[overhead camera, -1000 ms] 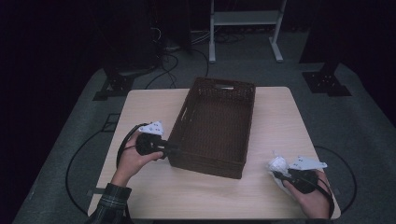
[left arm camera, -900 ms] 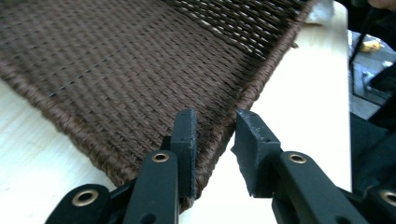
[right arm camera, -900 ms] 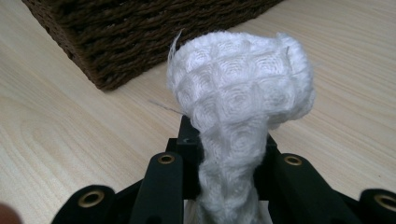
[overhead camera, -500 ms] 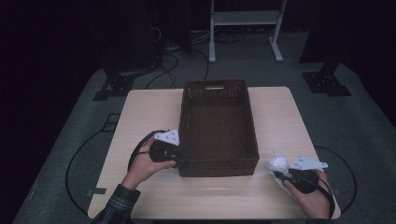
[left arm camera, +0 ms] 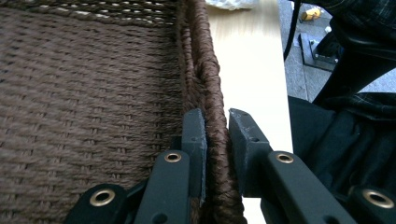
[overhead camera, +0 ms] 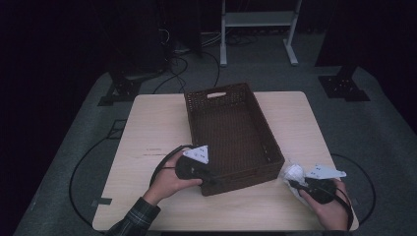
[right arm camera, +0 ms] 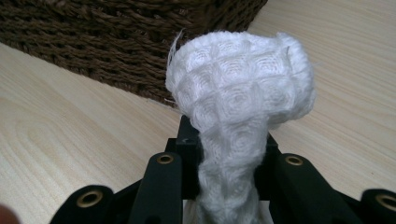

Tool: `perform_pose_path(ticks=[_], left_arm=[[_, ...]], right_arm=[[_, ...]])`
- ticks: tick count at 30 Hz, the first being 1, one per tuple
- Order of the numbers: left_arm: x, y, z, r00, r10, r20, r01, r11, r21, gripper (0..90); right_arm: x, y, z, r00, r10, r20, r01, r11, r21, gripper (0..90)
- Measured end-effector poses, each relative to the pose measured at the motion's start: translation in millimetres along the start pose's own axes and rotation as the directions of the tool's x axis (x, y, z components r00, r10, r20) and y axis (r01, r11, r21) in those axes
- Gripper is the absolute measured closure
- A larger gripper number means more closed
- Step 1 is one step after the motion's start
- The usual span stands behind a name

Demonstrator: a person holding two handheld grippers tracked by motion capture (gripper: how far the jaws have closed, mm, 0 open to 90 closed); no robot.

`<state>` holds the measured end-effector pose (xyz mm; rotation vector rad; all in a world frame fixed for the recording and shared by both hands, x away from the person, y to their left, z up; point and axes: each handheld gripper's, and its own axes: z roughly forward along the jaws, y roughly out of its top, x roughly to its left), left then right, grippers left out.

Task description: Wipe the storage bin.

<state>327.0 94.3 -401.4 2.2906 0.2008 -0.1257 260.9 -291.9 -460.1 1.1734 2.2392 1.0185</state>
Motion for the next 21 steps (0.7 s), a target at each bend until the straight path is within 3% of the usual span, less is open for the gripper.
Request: perform_pose_path(ticks=[12,21], left_arm=[[-13.0,11.6,15.4,0.9989,0.031,0.034,-0.031,0.9995,0.005,72.1],[-7.5,23.8,7.4,0.9991,0.032,0.029,-0.031,0.9986,-0.044,63.1]], right_arm=[[-1.7,-0.9,-0.8,1.0,0.003,0.003,-0.003,1.0,-0.006,70.6],[-3.5,-2.0,-2.0,0.9999,0.012,0.006,-0.012,0.9999,-0.01,70.3]])
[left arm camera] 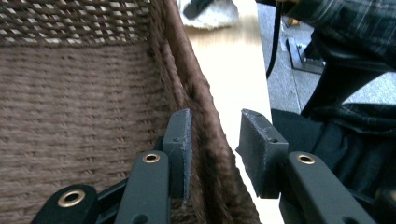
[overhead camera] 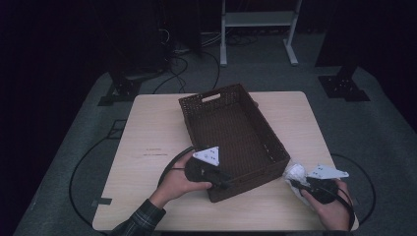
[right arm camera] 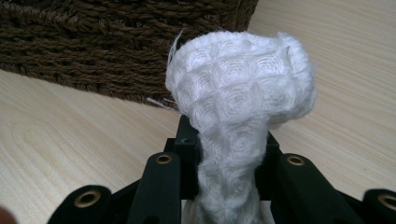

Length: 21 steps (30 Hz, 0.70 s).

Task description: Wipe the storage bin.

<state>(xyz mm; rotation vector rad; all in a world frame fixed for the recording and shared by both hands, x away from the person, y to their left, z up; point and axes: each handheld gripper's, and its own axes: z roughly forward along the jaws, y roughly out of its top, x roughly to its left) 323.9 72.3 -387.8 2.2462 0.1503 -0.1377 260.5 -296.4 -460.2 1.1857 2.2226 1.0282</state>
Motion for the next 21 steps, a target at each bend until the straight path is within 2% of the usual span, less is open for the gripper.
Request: perform_pose_path(ticks=[2,3,7,9,11,16,18,21], left_arm=[[1.7,5.3,-1.4,0.9999,0.011,-0.003,-0.011,0.9999,-0.008,62.2],[2.8,8.7,-1.0,1.0,0.0,-0.005,0.0,0.9999,-0.013,59.6],[8.3,19.3,3.5,0.9991,0.04,-0.014,-0.04,0.9989,-0.023,56.1],[11.8,23.8,8.7,0.9983,0.058,-0.008,-0.058,0.9983,-0.009,56.4],[15.9,27.7,16.3,0.9984,0.055,0.016,-0.055,0.9984,0.007,57.1],[19.9,32.5,35.0,0.9976,0.064,0.024,-0.066,0.9967,0.048,58.0],[20.1,33.1,40.4,0.9972,0.072,0.022,-0.073,0.9964,0.044,58.9],[20.4,32.5,45.9,0.9971,0.061,0.046,-0.063,0.9974,0.034,62.2]], right_arm=[[-0.2,-0.1,0.0,1.0,0.002,0.0,-0.002,1.0,0.0,70.3],[-0.2,-0.1,0.1,1.0,0.002,0.0,-0.002,1.0,0.0,70.2],[-0.3,-0.2,0.1,1.0,0.004,0.002,-0.004,1.0,0.0,70.2],[-0.4,-0.4,0.2,1.0,0.003,0.001,-0.003,1.0,-0.001,70.1],[-0.7,-0.6,0.4,1.0,0.004,0.001,-0.004,1.0,-0.001,70.1],[-0.9,-1.1,1.0,1.0,0.006,-0.001,-0.006,1.0,-0.001,70.0],[-0.9,-1.2,1.2,1.0,0.006,-0.001,-0.006,1.0,-0.002,69.9],[-0.6,-1.5,0.6,1.0,0.005,0.001,-0.005,1.0,-0.004,69.7]])
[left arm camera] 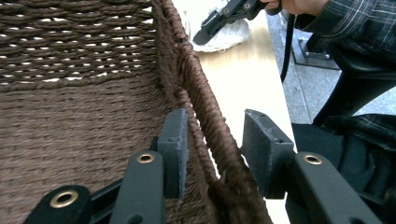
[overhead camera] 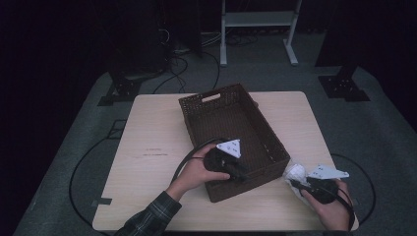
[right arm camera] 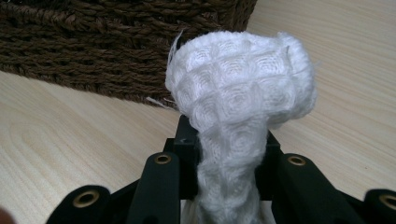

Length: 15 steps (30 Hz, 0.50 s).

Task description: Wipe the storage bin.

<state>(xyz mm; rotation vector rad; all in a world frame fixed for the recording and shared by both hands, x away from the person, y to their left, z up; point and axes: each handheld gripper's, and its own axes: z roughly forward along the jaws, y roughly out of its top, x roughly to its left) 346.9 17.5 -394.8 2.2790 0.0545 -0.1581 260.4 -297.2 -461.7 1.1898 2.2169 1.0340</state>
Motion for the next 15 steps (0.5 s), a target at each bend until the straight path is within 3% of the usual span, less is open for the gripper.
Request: perform_pose_path(ticks=[6,11,15], left_arm=[[2.4,-0.8,2.6,0.9993,-0.016,0.033,0.015,0.9995,0.029,66.7],[6.5,-4.9,2.9,0.9952,-0.062,0.075,0.061,0.9981,0.011,66.9],[6.8,-6.0,2.4,0.995,-0.063,0.078,0.063,0.998,0.008,66.5]], right_arm=[[1.7,-2.7,-2.4,1.0,0.005,0.004,-0.005,1.0,-0.003,69.7],[7.2,-4.9,-7.1,1.0,0.006,0.006,-0.006,0.9999,-0.011,69.7],[12.6,-5.1,-12.3,0.9999,0.01,-0.002,-0.01,0.9997,-0.023,69.7]])
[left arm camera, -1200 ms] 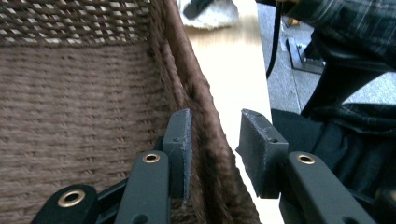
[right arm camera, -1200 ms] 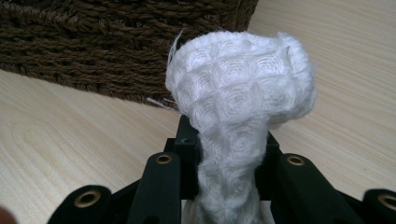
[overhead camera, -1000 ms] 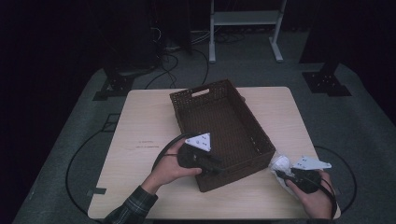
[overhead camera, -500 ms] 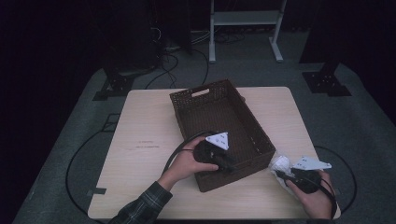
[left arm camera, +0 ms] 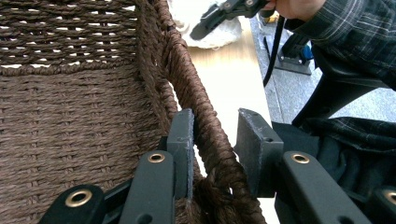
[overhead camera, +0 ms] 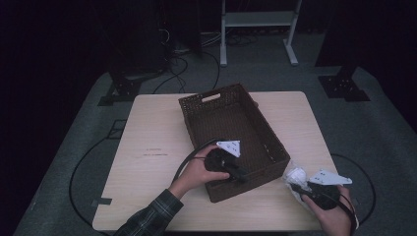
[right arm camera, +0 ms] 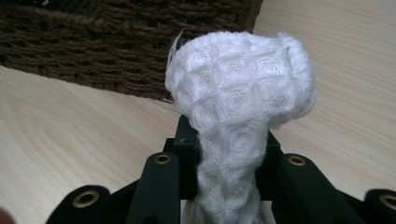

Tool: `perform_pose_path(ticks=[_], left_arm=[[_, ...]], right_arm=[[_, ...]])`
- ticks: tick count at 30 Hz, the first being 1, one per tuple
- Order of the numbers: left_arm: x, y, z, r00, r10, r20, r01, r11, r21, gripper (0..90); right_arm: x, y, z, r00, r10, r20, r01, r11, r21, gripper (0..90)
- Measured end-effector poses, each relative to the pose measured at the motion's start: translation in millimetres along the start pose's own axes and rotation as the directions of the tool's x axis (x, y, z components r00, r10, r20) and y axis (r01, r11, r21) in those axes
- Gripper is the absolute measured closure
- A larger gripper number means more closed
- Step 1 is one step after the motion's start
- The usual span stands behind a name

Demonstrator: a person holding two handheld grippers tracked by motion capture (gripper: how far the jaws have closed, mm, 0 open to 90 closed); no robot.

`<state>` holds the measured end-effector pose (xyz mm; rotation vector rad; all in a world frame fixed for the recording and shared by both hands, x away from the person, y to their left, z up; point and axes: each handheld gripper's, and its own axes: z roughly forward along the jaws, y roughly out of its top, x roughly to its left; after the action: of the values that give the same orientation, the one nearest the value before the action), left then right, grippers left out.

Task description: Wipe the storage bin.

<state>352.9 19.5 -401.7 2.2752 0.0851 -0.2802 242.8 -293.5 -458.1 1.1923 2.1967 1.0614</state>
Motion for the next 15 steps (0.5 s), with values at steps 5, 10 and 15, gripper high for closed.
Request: perform_pose_path(ticks=[5,10,15], left_arm=[[-0.2,0.0,0.0,1.0,0.004,-0.001,-0.004,1.0,0.005,66.5],[-0.1,-0.2,0.2,1.0,0.006,0.0,-0.006,1.0,0.003,66.9],[0.1,-0.3,0.0,1.0,0.007,0.002,-0.007,1.0,0.005,66.9]], right_arm=[[7.2,3.5,-6.5,1.0,0.0,-0.01,0.0,0.9996,-0.028,69.9],[13.7,10.9,-13.1,0.9998,-0.014,-0.011,0.013,0.9987,-0.048,70.5],[18.1,25.1,-20.9,0.9995,-0.031,0.001,0.031,0.9964,-0.079,72.0]])
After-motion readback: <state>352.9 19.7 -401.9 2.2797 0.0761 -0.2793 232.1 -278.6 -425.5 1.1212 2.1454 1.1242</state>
